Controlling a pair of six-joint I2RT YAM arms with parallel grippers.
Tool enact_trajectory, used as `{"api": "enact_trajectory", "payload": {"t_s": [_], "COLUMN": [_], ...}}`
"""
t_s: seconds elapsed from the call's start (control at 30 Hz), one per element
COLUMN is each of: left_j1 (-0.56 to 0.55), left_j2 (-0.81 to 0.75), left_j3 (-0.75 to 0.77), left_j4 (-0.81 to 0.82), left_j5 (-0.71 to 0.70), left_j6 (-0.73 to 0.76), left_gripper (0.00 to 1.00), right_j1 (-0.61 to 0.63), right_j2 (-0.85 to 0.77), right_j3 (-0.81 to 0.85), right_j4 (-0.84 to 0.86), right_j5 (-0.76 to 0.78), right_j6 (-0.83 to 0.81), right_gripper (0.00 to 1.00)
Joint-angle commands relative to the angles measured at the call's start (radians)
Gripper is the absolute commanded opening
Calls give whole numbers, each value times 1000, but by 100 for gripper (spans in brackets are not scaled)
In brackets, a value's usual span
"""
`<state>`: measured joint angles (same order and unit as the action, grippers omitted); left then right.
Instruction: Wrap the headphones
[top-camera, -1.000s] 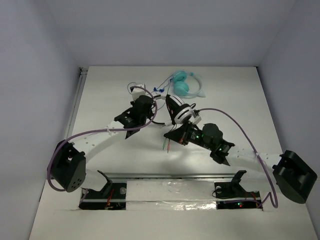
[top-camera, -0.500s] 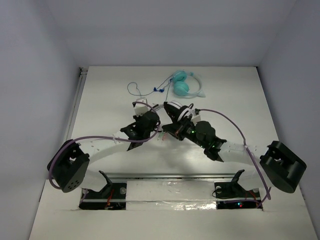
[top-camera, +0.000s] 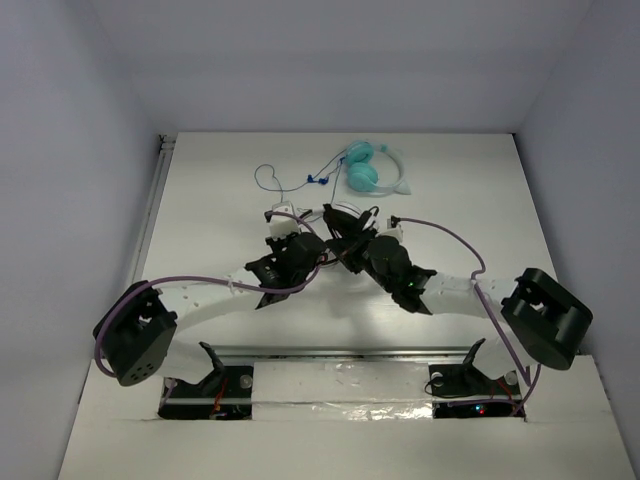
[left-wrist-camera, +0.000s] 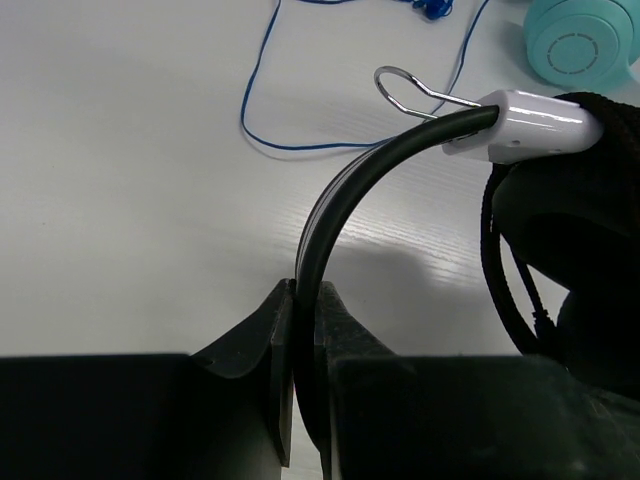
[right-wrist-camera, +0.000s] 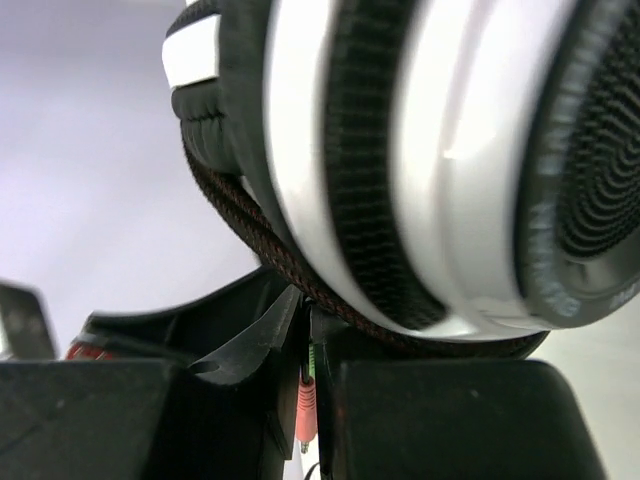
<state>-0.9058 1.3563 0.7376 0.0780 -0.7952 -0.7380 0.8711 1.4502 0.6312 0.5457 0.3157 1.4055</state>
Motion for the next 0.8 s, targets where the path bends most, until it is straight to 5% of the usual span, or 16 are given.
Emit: {"api": "enact_trajectory", "payload": {"t_s": [0.0,0.77], "left_j1": [-87,-159], "left_j2": [-22,21], "left_j3": [52,105], "left_j4": [49,28], "left_j5": [79,30], "left_j6": [-8,0], "left_gripper": [0,0], "right_j1": [-6,101], "right_j2": [16,253], "right_j3": [68,361], "right_j4": [43,-388], "right_j5": [138,408], "right_j6": [13,-103], "right_gripper": [14,17]}}
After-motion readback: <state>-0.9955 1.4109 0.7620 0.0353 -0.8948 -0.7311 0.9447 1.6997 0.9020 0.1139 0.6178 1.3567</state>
